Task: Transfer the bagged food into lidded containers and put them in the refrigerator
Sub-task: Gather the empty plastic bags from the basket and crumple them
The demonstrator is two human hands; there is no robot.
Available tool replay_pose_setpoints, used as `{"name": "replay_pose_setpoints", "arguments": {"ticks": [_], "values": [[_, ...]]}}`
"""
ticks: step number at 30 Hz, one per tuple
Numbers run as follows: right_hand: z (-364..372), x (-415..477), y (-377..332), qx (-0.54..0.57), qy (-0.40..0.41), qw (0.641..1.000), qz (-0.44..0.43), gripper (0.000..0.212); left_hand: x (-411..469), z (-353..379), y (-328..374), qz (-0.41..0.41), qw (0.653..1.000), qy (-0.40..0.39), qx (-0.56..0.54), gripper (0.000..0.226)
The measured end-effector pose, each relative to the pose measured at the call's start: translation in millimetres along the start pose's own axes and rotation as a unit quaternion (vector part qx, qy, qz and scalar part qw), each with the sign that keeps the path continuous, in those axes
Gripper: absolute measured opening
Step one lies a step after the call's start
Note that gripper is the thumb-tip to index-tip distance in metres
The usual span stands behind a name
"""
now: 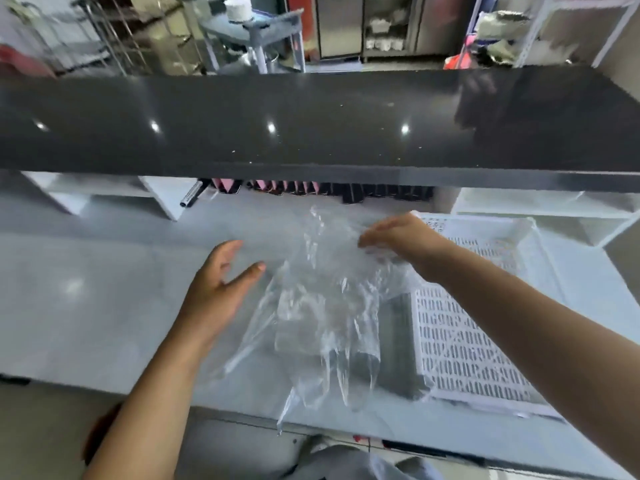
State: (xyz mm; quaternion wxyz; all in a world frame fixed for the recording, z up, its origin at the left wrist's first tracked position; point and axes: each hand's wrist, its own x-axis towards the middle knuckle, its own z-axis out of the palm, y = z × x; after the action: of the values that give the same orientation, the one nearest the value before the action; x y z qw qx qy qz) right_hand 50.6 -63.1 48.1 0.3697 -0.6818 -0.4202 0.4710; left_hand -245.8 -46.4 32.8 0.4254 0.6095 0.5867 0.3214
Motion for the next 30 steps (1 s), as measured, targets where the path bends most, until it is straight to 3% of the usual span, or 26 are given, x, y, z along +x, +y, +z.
{"name": "replay_pose_setpoints", "arguments": {"ticks": [3,7,10,12,15,18,21,24,27,30], "values": [[41.5,27.4,13.9,0.021,-0.022,0.994,0.101,0.014,-21.2,-13.8,-22.8,-0.008,0.998,0.049,0.030,0.054],[93.2,62.1,46.4,-0.069,-0.004,0.990,0.120,0.013,-32.7,2.1,-38.0,0.027,0.992,0.090,0.089,0.055],[123.8,67.8,68.0,-0.287,0.034,0.955,0.061,0.038,-29.1,41.7,-57.4,0.042,0.985,0.041,0.163,0.061],[135.2,55.3,81.8,-0.404,0.057,0.912,-0.043,0.053,-23.3,75.8,-71.3,0.001,0.975,0.002,0.221,0.065],[152.1,39.2,104.5,-0.494,0.003,0.859,-0.132,0.057,-12.2,117.3,-93.9,-0.044,0.961,-0.006,0.271,0.061],[166.3,36.7,135.7,-0.525,-0.056,0.844,-0.092,0.060,-2.3,129.4,-126.1,-0.050,0.948,0.006,0.315,0.064],[165.5,43.1,159.9,-0.519,-0.041,0.847,-0.106,0.061,-5.8,125.0,-152.9,-0.041,0.929,-0.007,0.367,0.066],[155.7,60.2,162.7,-0.550,-0.036,0.827,-0.113,0.058,-10.3,120.7,-170.6,0.001,0.907,-0.019,0.421,0.069],[140.9,76.5,159.4,-0.587,-0.043,0.800,-0.115,0.055,-11.6,120.6,-176.4,0.025,0.898,-0.007,0.439,0.072],[134.4,81.8,158.4,-0.586,-0.043,0.801,-0.115,0.052,-15.8,114.8,-183.2,0.022,0.896,-0.008,0.442,0.073]]}}
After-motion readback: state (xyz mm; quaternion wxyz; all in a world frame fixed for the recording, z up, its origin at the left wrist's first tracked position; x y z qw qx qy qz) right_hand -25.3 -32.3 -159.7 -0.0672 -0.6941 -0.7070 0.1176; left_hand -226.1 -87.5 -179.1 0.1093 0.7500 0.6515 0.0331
